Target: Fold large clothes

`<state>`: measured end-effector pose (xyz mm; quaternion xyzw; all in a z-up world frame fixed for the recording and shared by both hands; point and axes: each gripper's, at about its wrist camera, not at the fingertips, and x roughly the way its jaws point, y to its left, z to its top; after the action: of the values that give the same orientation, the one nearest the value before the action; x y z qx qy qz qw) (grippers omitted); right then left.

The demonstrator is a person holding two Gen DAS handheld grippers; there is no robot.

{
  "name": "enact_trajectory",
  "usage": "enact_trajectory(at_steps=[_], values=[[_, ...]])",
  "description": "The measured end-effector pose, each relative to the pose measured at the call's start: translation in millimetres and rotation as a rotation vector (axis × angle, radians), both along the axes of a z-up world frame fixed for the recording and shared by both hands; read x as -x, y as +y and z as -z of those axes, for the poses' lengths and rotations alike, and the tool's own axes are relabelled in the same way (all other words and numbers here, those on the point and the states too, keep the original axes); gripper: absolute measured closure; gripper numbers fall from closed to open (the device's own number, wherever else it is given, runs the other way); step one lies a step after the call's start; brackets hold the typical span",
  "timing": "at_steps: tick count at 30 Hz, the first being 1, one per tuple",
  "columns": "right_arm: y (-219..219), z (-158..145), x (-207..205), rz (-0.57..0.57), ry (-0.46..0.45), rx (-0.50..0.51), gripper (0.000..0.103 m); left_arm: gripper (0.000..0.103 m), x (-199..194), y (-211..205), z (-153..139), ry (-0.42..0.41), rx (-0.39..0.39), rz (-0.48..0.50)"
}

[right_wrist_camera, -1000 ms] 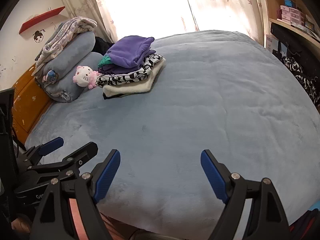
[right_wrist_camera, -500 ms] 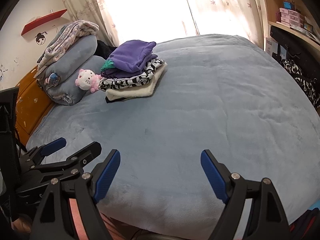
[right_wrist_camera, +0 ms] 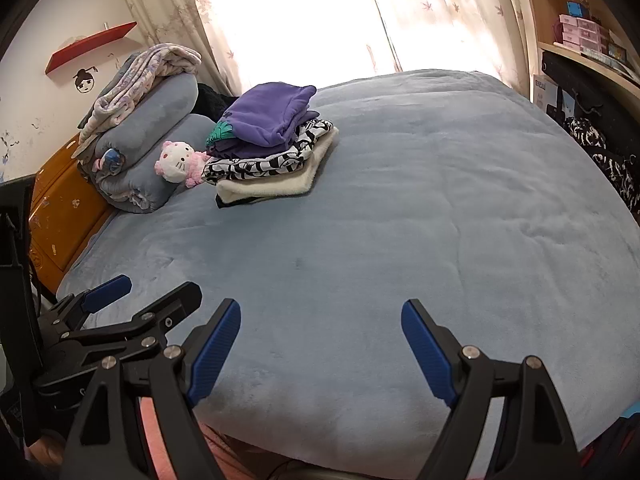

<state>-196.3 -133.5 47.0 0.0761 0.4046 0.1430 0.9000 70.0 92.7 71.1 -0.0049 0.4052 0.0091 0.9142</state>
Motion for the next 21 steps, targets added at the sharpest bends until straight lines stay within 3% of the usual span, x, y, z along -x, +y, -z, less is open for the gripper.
enact_trajectory(at_steps=[21], values=[[7.6,1.8,2.5,0.001,0.004,0.012,0.02,0.002,0.6,4.9,2.6,0.016,0.015,-0.003]])
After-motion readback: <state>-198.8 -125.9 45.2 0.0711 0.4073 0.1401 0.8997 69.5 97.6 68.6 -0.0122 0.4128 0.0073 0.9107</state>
